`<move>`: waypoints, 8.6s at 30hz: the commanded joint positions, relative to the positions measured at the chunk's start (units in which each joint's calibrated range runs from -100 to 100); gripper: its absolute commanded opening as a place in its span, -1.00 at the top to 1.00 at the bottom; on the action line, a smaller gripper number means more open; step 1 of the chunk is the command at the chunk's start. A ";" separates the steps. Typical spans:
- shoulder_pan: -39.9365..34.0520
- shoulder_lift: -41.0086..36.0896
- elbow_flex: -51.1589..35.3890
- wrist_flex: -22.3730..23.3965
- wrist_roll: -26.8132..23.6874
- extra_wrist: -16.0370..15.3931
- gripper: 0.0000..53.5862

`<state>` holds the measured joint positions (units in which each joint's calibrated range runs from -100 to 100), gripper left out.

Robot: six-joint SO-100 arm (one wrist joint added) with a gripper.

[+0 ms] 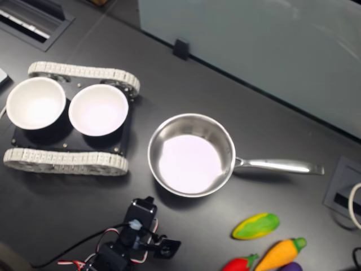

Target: Pick up the carrot and place them in the pan

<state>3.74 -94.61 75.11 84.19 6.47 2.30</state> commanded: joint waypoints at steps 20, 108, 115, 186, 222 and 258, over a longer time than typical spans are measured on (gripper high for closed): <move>1.08 1.45 -24.64 11.20 5.91 0.65 0.99; 77.68 107.22 -125.50 15.47 48.99 -14.14 -0.06; 79.75 115.57 -131.77 15.38 52.16 -13.05 -0.24; 71.03 133.46 -138.68 8.13 49.72 -5.40 -0.33; 70.11 139.11 -133.77 0.46 55.97 2.58 0.02; 72.52 117.68 -127.04 3.44 44.54 -15.66 0.98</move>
<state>75.36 32.66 -46.33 83.09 53.11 -9.55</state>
